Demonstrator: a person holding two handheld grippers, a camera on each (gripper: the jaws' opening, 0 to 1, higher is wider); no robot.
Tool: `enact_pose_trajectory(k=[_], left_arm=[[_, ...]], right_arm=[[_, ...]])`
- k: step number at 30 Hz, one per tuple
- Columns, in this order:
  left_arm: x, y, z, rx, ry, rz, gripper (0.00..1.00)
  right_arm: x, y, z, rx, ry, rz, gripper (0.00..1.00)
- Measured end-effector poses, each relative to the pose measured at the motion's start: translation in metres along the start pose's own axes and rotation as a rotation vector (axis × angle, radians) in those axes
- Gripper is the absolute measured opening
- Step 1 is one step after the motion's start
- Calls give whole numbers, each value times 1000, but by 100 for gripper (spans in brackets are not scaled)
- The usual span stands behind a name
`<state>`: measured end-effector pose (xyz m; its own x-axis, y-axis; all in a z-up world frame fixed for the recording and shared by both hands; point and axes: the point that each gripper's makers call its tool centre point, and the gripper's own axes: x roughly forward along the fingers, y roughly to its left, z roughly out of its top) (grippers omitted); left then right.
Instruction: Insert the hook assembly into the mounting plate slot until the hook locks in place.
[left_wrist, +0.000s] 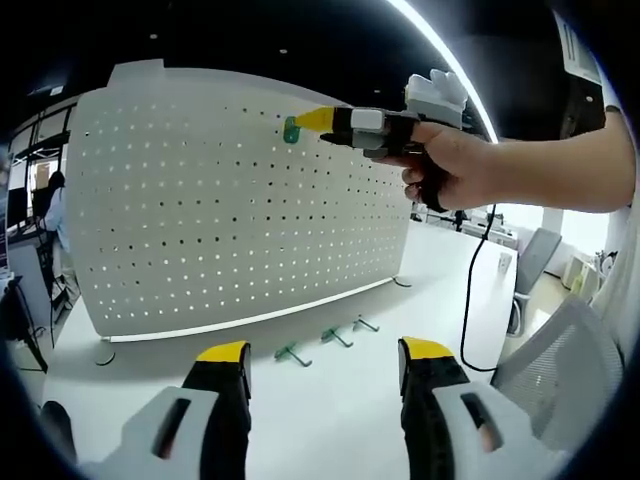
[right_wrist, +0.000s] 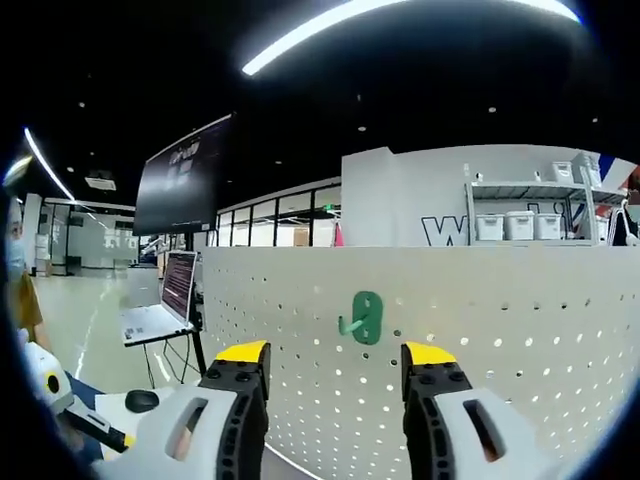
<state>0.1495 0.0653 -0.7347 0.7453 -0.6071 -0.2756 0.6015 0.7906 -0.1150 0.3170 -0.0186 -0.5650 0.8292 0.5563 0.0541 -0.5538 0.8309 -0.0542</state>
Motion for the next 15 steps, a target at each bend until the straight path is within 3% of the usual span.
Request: enact_pose_trajectory(k=[15], left_arm=[[0, 2, -2, 1, 5, 2, 62]], right_arm=[[-54, 8, -38, -41, 76, 87, 55]])
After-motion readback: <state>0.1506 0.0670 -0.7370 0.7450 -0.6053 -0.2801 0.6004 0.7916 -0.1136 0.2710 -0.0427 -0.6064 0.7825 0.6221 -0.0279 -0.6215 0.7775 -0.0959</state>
